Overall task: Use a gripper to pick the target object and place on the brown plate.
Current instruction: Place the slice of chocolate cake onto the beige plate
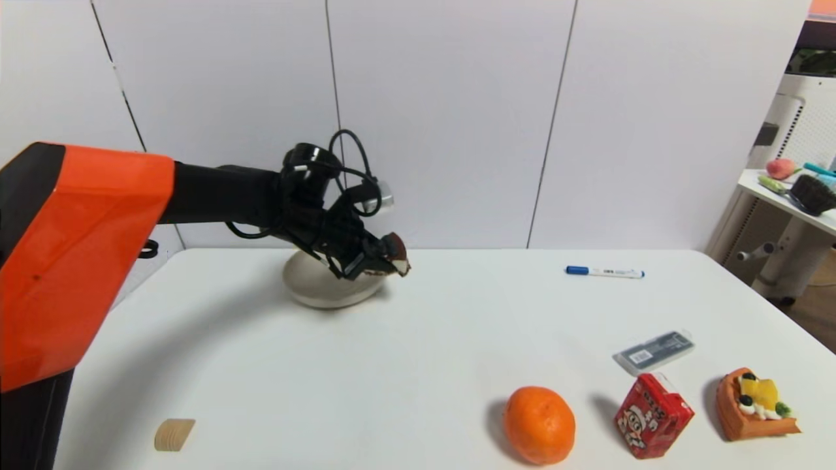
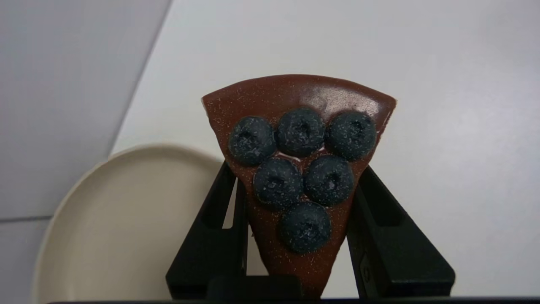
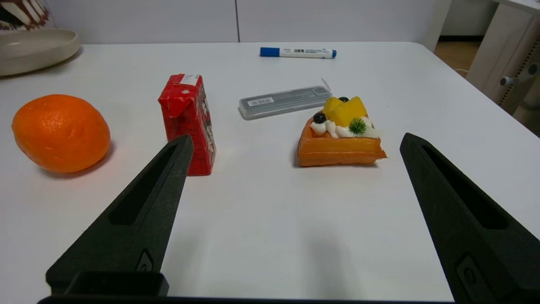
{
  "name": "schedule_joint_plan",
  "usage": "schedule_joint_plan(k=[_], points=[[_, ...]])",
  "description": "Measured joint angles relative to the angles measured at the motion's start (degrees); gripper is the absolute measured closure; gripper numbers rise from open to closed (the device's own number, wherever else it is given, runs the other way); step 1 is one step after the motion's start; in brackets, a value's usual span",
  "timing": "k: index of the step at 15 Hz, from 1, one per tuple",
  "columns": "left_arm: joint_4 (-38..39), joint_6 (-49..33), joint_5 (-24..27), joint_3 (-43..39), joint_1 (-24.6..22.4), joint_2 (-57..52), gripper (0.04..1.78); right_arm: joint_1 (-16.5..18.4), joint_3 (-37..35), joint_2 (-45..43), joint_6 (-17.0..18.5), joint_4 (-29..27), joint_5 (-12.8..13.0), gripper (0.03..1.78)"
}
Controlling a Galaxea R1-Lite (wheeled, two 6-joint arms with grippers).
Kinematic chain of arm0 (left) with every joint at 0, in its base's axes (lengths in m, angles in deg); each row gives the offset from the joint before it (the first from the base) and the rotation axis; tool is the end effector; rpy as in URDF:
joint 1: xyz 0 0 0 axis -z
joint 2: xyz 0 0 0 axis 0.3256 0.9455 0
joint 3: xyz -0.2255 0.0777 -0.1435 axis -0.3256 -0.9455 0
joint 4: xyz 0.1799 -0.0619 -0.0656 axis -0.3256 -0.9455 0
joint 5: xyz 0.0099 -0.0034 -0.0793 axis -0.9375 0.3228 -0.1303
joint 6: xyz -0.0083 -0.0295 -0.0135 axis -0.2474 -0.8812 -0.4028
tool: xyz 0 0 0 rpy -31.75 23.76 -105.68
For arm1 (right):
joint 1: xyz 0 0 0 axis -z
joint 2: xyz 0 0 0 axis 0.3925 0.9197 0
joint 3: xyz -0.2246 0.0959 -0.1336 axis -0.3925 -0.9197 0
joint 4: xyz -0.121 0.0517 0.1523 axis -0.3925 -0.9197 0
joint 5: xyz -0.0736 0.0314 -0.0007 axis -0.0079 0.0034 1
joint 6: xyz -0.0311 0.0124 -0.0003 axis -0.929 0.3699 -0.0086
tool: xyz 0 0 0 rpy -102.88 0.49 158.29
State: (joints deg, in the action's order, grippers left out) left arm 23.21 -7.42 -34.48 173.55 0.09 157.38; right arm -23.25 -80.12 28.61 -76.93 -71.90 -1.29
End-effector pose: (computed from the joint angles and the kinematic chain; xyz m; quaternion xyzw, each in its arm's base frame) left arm 0.4150 -0.1621 0.1400 0.2685 0.1958 -0.5033 0.7976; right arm 0.0216 0.0001 0.0751 0.0016 0.0012 0.0002 1.0000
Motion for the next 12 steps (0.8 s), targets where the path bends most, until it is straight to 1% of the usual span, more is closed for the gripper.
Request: schedule_joint_plan(k=[3,6,7,8,10,12], points=[[0.80,0.40,-0.02,0.02,-5.53,-0.35,1.16,-0.02,0.00,0.00,0.00,0.00,-0.01,0.12],[3.43,0.22,0.00,0.02,-8.64,1.30,1.15,-0.02,0.00,0.00,0.02,0.00,-0.04,0.12],[4.34,0.02,0.00,0.09,-9.28,2.05,1.00,-0.02,0.00,0.00,0.00,0.00,-0.01,0.12],[4.63,-0.09,0.00,0.38,-9.62,2.71,0.90,-0.02,0.00,0.00,0.00,0.00,-0.01,0.12],[4.69,-0.26,0.00,1.10,-9.84,3.75,0.72,-0.02,0.00,0.00,0.00,0.02,-0.01,0.12],[4.64,-0.26,0.01,1.45,-9.92,4.17,0.58,-0.02,0.00,0.00,0.00,0.00,-0.01,0.12]])
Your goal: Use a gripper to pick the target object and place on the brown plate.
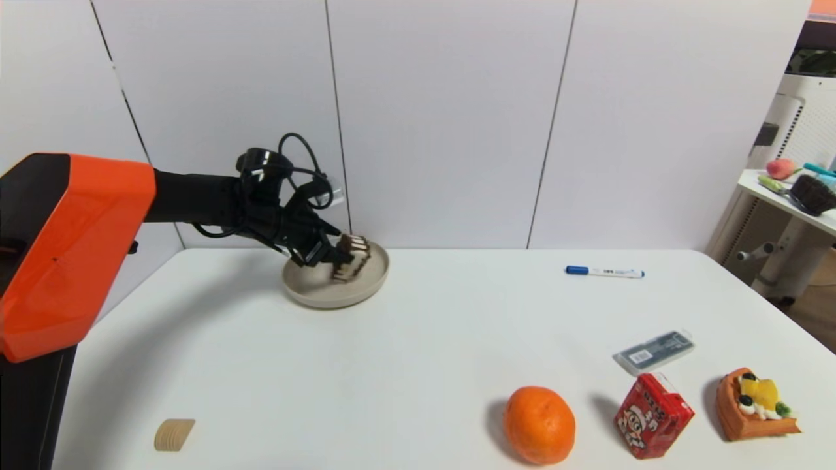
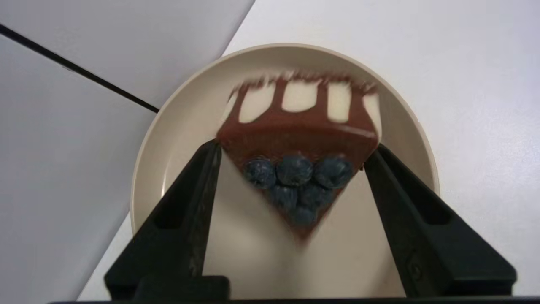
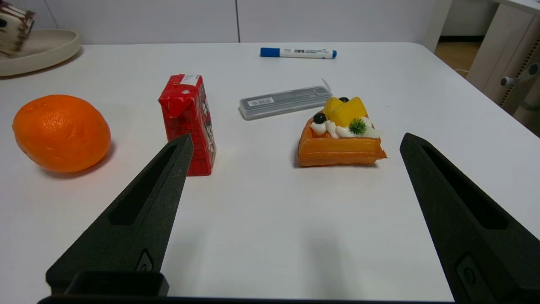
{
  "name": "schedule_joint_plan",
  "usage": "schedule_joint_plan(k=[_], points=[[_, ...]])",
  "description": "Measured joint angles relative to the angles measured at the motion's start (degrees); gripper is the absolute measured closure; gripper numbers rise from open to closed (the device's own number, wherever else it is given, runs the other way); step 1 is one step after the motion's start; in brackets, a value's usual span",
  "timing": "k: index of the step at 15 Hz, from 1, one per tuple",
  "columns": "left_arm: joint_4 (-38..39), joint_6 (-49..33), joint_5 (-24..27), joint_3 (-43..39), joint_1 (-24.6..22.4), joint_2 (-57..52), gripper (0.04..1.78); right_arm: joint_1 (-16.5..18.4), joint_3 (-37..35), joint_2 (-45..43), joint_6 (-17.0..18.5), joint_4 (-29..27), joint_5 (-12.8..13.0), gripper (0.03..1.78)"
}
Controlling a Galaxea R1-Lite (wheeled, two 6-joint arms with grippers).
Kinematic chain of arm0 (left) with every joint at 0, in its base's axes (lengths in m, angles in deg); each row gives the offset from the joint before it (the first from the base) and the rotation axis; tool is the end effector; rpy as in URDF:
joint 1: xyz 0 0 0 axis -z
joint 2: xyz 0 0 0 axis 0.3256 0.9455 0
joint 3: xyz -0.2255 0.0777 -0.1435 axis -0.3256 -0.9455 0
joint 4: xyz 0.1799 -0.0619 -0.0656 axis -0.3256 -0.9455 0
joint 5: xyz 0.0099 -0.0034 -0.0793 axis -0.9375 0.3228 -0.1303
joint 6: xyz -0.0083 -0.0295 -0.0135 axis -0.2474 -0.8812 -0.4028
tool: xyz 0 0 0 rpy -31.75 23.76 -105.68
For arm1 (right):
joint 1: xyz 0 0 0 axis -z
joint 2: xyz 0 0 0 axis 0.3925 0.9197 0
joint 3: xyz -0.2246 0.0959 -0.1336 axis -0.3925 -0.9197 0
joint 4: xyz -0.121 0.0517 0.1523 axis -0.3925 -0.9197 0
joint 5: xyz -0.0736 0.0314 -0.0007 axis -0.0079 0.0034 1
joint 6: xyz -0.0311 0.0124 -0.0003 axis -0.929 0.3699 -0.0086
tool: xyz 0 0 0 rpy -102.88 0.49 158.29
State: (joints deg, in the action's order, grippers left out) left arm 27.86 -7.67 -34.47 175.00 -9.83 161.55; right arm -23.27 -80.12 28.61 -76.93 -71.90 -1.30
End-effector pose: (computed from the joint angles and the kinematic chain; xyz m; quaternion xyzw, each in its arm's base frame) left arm 0.4541 -0.0910 0.1206 0.2536 0.2040 -0.4285 0.8429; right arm 0.0216 0.0001 0.0751 0.0016 0.0012 0.0005 1.0000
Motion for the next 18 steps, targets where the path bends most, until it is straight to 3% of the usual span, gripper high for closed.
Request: schedule_joint_plan(k=[6,10,14,18], points=[[-5.99,-0.33,-0.30,-2.61,0.00,-5.33,0.33,0.00,0.00,0.00,0.02,0.05,-0.02,0.12],[-9.44,-1.23,-1.57,-12.12,0.00,-17.01,0.25,0.00,0.00,0.00,-0.02,0.00,0.00,0.12],[-8.58,-7.33,-8.14,-30.17,-0.05,-37.71,0.19,0.00,0.00,0.00,0.00,0.00,0.00,0.12],[-1.69,-16.10,-14.57,-57.73,-2.91,-64.39,0.16,0.00,0.00,0.00,0.00,0.05,0.01,0.12]])
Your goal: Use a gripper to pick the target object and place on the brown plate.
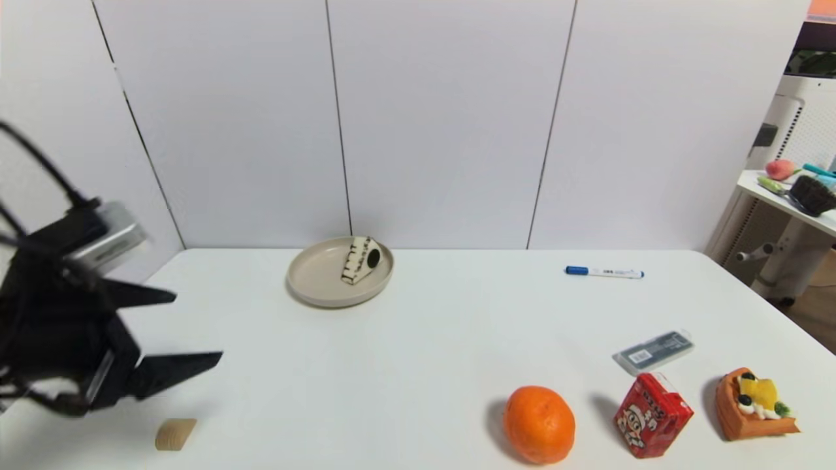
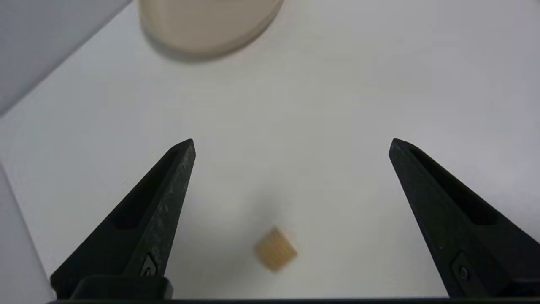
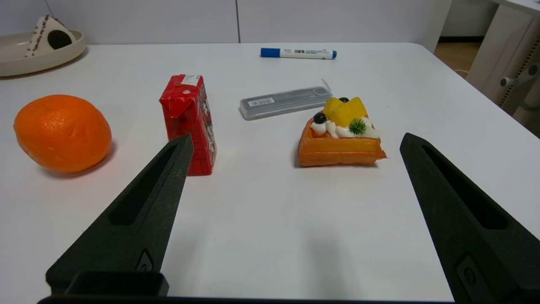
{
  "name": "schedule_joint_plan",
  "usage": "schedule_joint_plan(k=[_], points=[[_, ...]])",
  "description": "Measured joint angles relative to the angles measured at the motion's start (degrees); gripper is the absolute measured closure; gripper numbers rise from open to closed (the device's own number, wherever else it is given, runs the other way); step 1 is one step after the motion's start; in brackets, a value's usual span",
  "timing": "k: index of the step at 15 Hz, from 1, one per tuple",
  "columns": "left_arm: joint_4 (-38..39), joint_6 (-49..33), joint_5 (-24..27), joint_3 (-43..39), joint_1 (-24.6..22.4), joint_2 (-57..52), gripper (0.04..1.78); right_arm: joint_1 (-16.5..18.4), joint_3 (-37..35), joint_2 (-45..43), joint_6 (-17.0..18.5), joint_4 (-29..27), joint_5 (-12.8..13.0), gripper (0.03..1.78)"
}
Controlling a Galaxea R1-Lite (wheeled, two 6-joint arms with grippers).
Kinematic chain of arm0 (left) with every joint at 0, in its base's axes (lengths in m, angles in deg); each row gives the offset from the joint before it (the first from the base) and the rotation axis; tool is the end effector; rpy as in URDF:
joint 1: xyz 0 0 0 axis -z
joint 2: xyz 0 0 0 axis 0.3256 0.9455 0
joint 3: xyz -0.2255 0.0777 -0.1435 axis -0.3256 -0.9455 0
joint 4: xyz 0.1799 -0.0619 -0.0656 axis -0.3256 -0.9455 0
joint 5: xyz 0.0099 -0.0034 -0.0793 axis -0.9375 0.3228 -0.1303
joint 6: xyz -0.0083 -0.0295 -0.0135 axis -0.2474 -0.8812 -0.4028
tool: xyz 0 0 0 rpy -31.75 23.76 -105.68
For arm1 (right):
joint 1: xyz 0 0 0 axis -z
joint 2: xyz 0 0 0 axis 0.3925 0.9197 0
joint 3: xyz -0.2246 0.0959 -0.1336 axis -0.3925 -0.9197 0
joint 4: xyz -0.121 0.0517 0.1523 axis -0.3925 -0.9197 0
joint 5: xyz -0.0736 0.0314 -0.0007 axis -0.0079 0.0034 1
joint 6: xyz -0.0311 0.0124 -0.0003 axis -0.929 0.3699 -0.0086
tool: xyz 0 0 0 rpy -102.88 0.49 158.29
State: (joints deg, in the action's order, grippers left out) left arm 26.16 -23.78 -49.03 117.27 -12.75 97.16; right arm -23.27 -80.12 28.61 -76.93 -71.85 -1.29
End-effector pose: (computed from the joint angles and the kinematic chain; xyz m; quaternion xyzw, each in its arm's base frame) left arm 0.1768 -0.0291 0.1921 0.1833 0.2580 -0.2569 0.9132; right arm 0.0216 0.0001 0.0752 0.0016 0.0008 0.0004 1.0000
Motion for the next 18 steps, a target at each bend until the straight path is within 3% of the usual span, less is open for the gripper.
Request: schedule_joint_plan(k=[3,7,12,18], points=[[11.29,-6.56,-2.04,-21.39,-5.16,-17.90,0.15,0.00,0.00,0.00,-0.02,-0.06,-0.01,0.12],[22.35,-14.17,-3.90,-38.66,-7.49,-39.63,0.15,0.00,0.00,0.00,0.00,0.00,-0.01,0.12],[15.76,-17.03,-12.86,-44.30,-6.63,-60.53,0.13,0.00,0.00,0.00,0.00,-0.05,-0.01,0.12],[15.48,-26.58,-16.69,-45.15,-6.33,-66.01,0.13,0.00,0.00,0.00,0.00,-0.05,-0.01,0.12]])
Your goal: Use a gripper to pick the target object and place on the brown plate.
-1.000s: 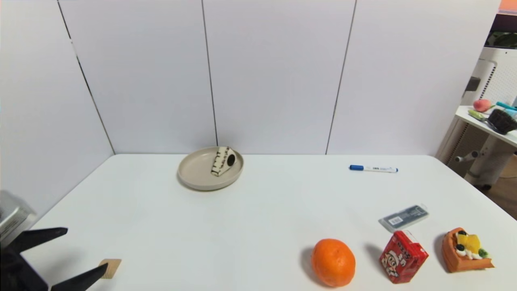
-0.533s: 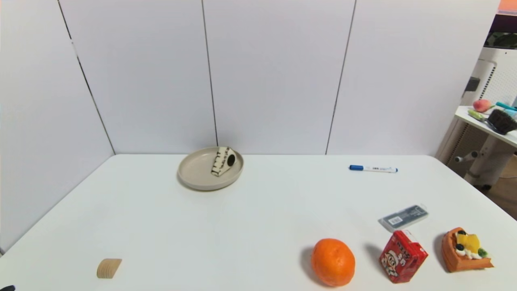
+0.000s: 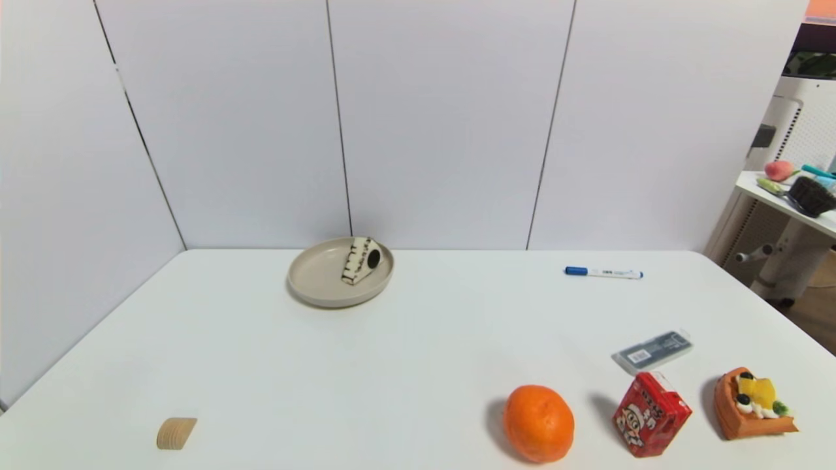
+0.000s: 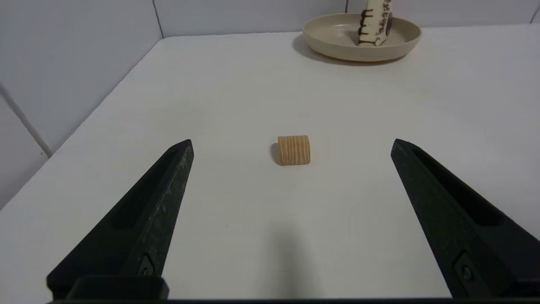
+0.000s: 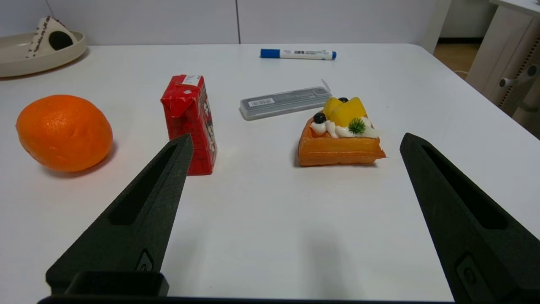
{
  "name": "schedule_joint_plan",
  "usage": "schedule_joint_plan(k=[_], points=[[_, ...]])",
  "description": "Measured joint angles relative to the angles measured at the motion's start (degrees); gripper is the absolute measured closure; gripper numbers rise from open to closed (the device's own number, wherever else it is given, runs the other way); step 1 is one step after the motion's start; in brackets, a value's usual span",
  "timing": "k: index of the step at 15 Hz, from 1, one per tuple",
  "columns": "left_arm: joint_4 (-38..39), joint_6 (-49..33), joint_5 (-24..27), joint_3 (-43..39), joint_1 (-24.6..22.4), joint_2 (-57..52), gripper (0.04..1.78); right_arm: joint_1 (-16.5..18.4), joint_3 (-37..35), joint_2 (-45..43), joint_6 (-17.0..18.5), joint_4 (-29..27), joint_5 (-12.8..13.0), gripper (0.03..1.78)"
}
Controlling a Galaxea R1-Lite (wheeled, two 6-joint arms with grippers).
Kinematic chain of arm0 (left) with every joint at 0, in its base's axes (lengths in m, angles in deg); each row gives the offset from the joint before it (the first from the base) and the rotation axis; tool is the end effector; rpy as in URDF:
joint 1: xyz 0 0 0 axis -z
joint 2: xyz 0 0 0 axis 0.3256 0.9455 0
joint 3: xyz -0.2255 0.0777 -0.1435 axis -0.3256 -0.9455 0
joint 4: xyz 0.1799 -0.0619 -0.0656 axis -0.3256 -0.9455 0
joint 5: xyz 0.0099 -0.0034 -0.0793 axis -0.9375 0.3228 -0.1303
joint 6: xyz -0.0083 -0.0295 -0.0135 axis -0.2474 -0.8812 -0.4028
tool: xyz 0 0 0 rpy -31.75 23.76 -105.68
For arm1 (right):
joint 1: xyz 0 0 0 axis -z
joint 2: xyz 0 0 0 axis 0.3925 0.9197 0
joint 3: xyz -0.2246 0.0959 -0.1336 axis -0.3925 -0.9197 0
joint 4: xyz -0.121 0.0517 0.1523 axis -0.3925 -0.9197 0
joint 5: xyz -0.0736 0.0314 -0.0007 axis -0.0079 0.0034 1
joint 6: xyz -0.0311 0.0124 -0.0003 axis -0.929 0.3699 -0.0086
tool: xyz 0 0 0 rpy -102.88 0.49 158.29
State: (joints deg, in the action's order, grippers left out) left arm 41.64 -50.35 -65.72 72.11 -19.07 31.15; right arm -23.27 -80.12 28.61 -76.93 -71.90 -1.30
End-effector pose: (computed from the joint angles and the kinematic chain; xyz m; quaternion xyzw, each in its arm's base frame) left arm 0.0218 0.0000 0.0759 -0.0025 -0.0007 -0.0021 1.0000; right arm 0.0216 0.0001 0.0751 0.0016 0.0012 0.0005 1.0000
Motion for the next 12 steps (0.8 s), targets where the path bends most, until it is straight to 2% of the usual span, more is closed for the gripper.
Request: schedule_joint_plan(k=[12], points=[[0.04,-0.33,-0.15,-0.02,0.02,-0.29,0.13,0.00,0.00,0.00,0.11,0.02,0.04,0.12]])
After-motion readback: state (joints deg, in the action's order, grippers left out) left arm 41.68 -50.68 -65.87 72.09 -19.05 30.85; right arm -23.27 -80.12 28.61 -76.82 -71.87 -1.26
